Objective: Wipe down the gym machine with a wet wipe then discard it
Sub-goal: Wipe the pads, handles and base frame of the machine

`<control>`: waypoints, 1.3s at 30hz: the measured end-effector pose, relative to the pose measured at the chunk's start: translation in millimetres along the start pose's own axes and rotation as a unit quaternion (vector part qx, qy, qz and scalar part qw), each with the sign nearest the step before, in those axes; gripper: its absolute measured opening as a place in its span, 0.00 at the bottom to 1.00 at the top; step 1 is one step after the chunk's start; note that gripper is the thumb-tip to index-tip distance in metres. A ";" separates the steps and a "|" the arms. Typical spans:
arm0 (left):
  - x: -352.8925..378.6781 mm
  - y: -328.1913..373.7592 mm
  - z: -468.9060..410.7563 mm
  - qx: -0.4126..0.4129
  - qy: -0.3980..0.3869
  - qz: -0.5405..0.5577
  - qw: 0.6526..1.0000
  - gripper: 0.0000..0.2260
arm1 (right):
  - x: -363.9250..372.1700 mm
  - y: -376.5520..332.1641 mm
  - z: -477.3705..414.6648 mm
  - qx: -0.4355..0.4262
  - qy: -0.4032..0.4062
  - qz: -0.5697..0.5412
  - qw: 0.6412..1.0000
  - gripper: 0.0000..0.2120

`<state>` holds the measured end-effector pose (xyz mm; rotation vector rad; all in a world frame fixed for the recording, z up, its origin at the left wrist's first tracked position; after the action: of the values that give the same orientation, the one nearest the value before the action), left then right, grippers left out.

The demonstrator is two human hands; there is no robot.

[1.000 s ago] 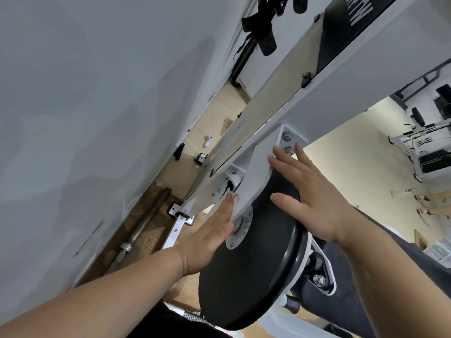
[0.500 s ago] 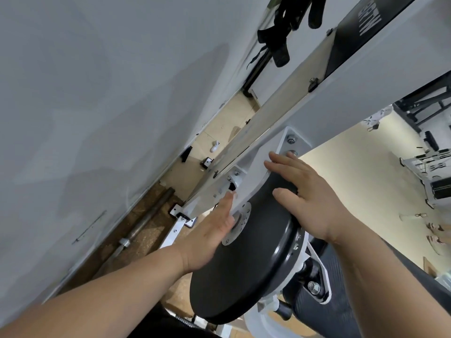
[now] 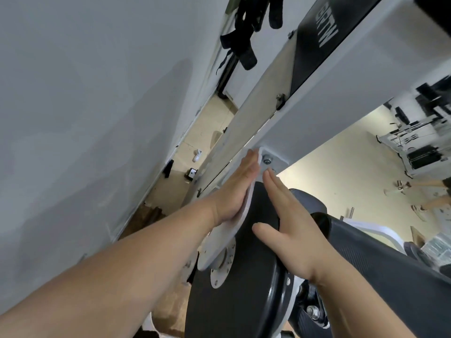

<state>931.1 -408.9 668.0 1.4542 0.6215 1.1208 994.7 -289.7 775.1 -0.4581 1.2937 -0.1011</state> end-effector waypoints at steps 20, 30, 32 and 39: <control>-4.4 -9.5 12.7 0.056 0.017 -0.071 0.996 0.39 | 0.3 1.5 -0.9 0.024 0.000 -0.017 1.000 0.46; 6.7 -73.4 120.2 0.038 0.007 -0.108 0.993 0.36 | 1.5 1.6 -1.3 0.027 0.012 -0.027 0.999 0.44; 6.5 -78.0 127.7 0.038 0.019 -0.110 0.993 0.37 | 1.9 1.8 -1.0 0.031 0.014 -0.026 0.999 0.44; 23.3 -65.0 146.8 0.045 0.037 -0.105 0.993 0.33 | 8.8 3.0 12.1 0.049 0.071 -0.077 0.993 0.35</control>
<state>1084.9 -440.2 626.9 1.3917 0.8651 0.9950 1008.0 -286.6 768.4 -0.4729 1.3848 -0.3313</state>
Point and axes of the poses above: each hand's wrist, its own z-axis away from the middle knuckle, its own x-axis out of the palm, y = z × x, the point moved 2 cm from there along -z, towards the middle knuckle, and after that the axes turned 5 degrees about y, right-handed, at the moved point
